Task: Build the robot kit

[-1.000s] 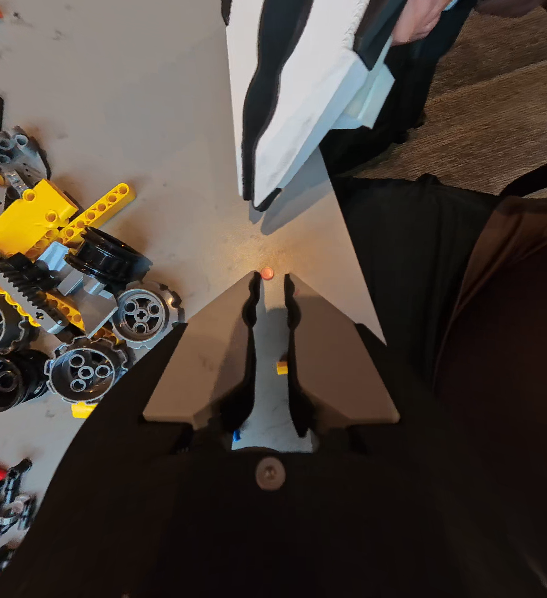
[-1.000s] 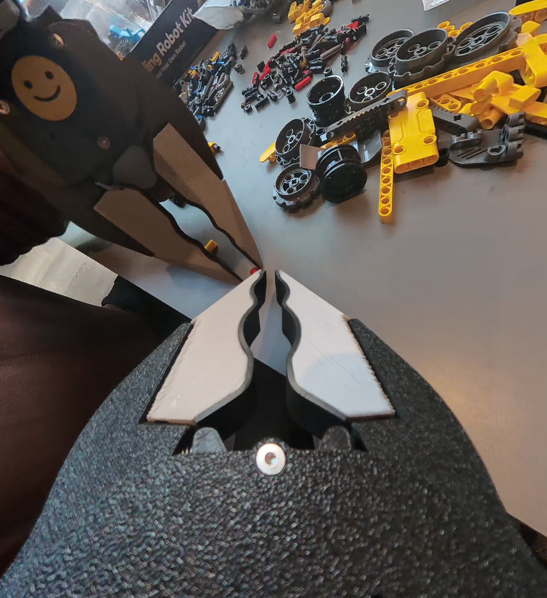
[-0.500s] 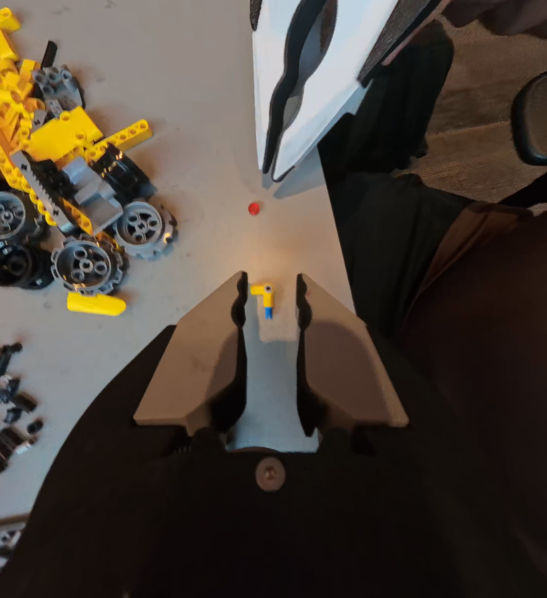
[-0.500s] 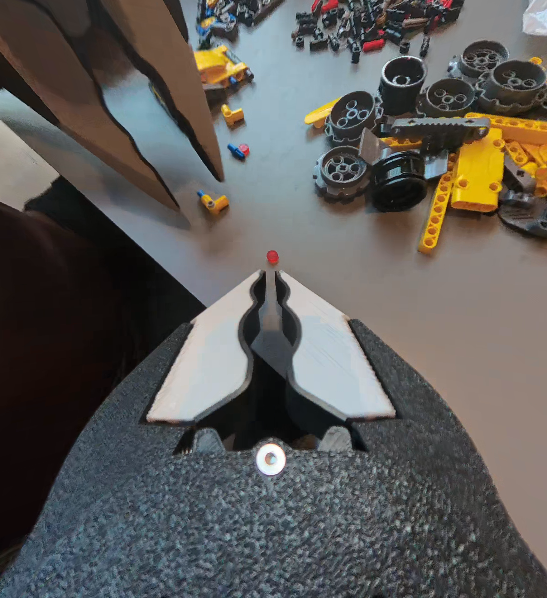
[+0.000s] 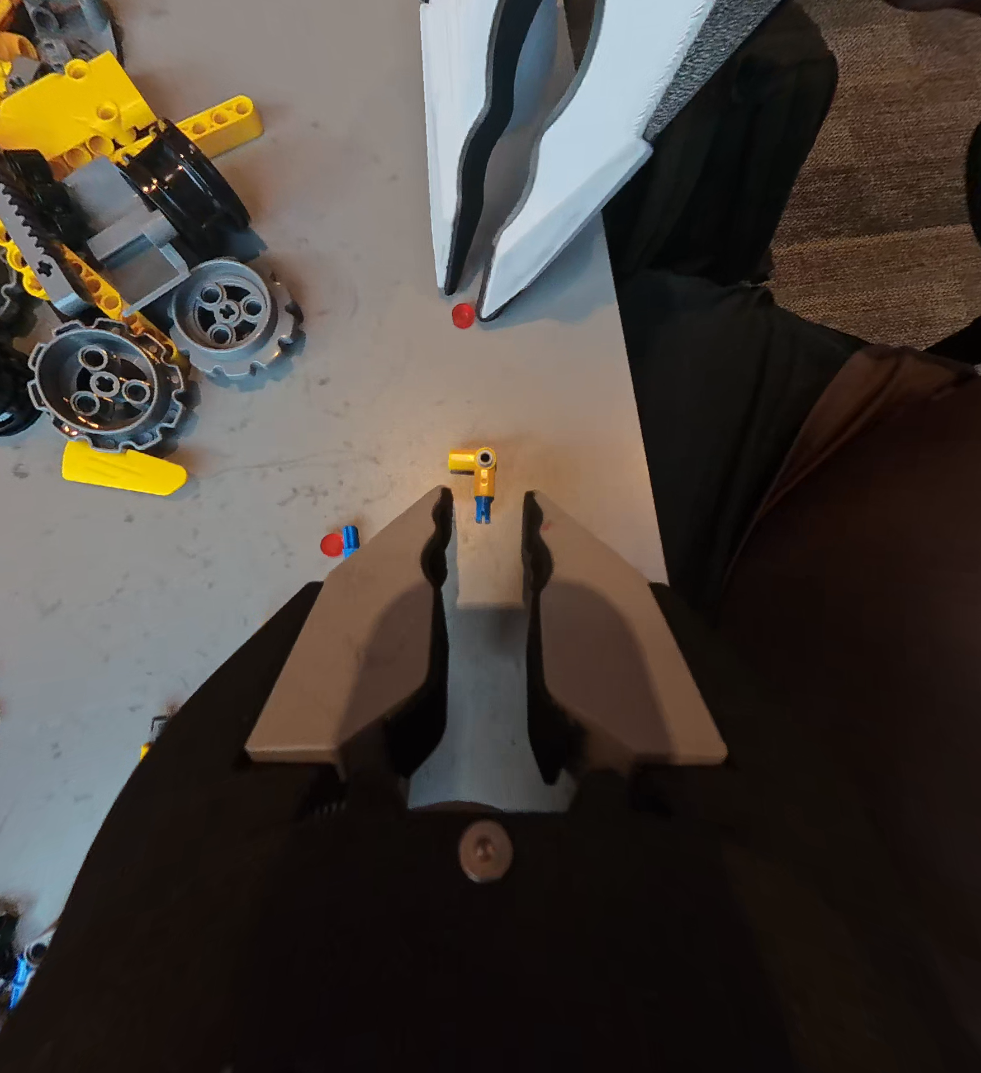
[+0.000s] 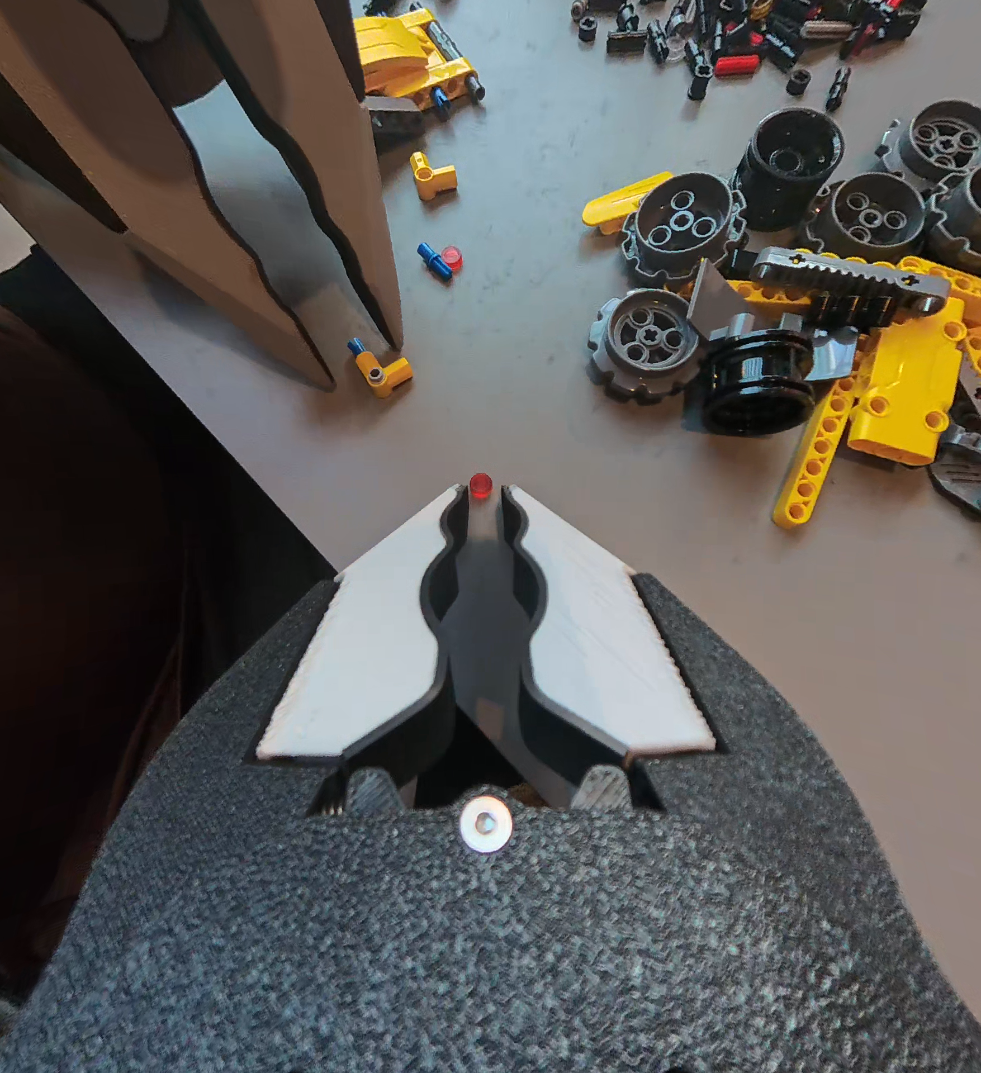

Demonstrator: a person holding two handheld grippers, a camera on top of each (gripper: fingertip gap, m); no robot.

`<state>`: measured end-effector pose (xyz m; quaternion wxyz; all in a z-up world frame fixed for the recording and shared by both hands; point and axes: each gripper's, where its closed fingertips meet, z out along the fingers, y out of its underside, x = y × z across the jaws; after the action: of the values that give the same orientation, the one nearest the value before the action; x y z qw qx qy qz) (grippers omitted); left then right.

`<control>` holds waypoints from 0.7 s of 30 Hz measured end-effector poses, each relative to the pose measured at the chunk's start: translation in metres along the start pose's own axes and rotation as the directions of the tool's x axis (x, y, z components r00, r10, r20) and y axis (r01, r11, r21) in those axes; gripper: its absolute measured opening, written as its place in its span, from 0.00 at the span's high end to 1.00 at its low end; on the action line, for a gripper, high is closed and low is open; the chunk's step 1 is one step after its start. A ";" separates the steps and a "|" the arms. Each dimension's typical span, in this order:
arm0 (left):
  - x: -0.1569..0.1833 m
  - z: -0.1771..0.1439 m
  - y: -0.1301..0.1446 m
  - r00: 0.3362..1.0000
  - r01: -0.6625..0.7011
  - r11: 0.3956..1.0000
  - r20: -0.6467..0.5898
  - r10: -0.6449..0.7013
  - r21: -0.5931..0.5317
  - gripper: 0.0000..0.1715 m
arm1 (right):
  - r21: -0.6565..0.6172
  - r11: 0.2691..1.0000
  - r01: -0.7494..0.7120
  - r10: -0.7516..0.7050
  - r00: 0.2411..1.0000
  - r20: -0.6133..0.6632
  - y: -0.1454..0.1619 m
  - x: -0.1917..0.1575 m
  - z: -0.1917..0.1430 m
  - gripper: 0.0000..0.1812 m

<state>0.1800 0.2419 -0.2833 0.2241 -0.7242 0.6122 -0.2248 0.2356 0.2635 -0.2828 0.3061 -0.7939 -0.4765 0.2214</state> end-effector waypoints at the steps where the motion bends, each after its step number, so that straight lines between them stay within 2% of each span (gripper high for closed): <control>1: -0.001 0.000 -0.001 1.000 -0.001 1.000 0.003 0.001 0.004 0.89 | 0.003 1.000 0.003 -0.003 1.000 0.000 -0.001 0.000 0.000 0.94; 14: -0.002 0.004 -0.004 1.000 -0.008 0.999 0.010 0.008 0.033 0.96 | 0.011 1.000 0.029 -0.029 0.999 0.039 -0.005 -0.009 0.005 0.96; 21: 0.002 0.008 -0.010 1.000 -0.011 0.998 -0.009 0.011 0.064 0.98 | 0.068 0.982 0.176 -0.179 0.983 0.042 -0.022 -0.028 0.002 0.96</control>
<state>0.1927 0.2419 -0.2837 0.2456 -0.7122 0.6097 -0.2464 0.2084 0.2472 -0.2670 0.3383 -0.7326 -0.5452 0.2272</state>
